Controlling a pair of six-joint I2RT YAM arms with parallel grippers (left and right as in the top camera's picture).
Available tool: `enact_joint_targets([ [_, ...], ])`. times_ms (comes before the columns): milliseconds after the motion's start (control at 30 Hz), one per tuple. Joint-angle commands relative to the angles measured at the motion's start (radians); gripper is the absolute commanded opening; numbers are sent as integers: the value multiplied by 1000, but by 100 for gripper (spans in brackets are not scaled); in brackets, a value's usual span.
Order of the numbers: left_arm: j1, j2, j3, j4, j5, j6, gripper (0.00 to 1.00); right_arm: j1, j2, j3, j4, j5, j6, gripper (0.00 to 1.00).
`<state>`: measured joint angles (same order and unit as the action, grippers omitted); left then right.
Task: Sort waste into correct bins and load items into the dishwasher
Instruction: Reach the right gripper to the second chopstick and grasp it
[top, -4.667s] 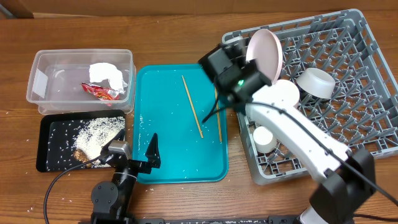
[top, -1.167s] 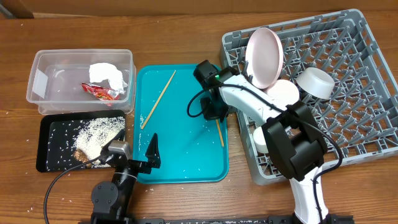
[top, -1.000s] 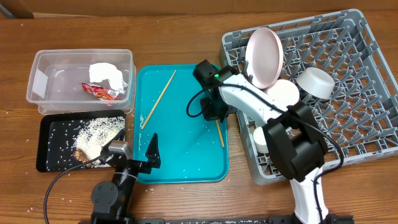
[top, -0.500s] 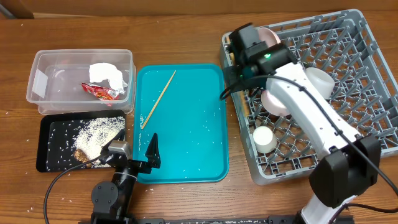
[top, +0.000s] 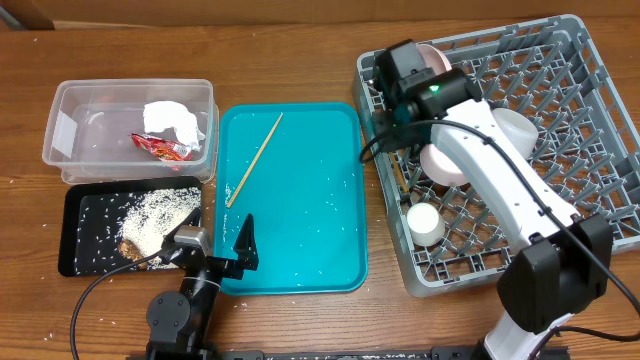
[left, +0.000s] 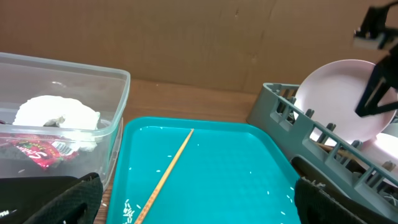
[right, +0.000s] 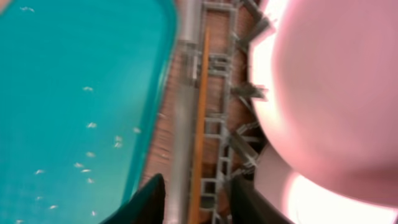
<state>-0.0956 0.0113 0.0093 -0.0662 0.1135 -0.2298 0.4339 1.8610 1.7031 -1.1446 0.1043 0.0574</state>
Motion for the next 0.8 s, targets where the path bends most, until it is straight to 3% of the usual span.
enact_joint_targets([
  [0,5,-7,-5,0,7,-2,100,56,-31,92,41,-151,115,65],
  [33,5,-7,-5,0,7,-2,100,64,-31,93,59,-225,139,84],
  [67,5,-7,-5,0,7,-2,100,73,-30,92,96,-331,145,84],
  [167,5,-7,-5,0,7,-2,100,97,-8,88,194,-470,209,79],
  [333,5,-7,-5,0,7,-2,100,171,66,87,381,-408,515,73],
  [467,5,-7,-5,0,7,-2,100,236,164,88,484,-336,587,64],
  [767,5,-7,-5,0,7,-2,100,253,370,88,795,-452,591,69],
])
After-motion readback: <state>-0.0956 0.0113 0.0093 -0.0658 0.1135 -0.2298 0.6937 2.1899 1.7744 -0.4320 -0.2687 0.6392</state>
